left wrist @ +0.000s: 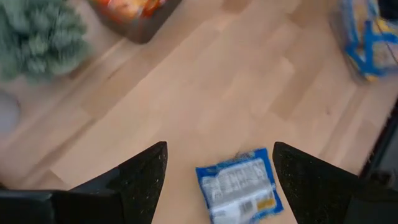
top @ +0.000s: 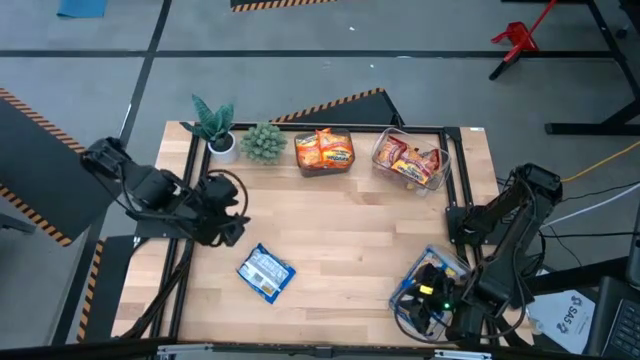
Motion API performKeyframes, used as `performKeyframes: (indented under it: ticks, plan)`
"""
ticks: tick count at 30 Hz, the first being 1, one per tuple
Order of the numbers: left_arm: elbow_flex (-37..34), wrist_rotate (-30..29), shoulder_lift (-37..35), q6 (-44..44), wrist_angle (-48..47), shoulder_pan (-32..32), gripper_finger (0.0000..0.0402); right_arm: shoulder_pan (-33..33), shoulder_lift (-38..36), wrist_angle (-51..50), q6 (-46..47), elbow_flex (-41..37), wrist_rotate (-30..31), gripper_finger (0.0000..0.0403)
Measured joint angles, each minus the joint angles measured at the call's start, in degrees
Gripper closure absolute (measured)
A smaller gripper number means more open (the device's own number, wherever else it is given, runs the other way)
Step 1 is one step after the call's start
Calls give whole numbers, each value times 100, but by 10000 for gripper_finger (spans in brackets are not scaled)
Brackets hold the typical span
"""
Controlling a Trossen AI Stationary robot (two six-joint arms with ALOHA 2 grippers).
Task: Sort Maruchan noodles
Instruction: Put the blue noodle pack into the bottom transparent bin
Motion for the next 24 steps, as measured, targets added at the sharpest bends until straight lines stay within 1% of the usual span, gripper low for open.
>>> performKeyframes:
  ticks: [3, 6, 9, 12, 14, 17, 21, 22, 24]
  plan:
    - [-1219, -47, -552, -289, 822, 22, 115, -36, 0, 28, -33, 0, 8, 197]
    - [-2429, 74, -931, -381, 1899, 98, 115, -72, 0, 30, -35, 0, 102, 192]
    - [-3546, 479, -1094, -381, 3077, 193, 115, -67, 0, 31, -35, 0, 109, 193]
    - [-4496, 956, -1144, -430, 3899, 296, 115, -67, 0, 32, -33, 0, 145, 195]
    - [-5001, 1078, -1146, -612, 4269, 380, 115, -67, 0, 32, -33, 0, 146, 196]
    - [-5548, 1137, -1146, -729, 4723, 491, 115, -67, 0, 32, -11, 0, 123, 196]
    - [-6178, 1417, -1146, -626, 6296, 605, 115, -69, 0, 32, -7, 0, 109, 196]
    - [-6305, 1551, -1138, -614, 6571, 609, 115, -80, 0, 32, -5, 0, 111, 196]
    - [-6521, 1700, -1059, -758, 6710, 606, 115, -108, 0, 32, -5, 0, 100, 196]
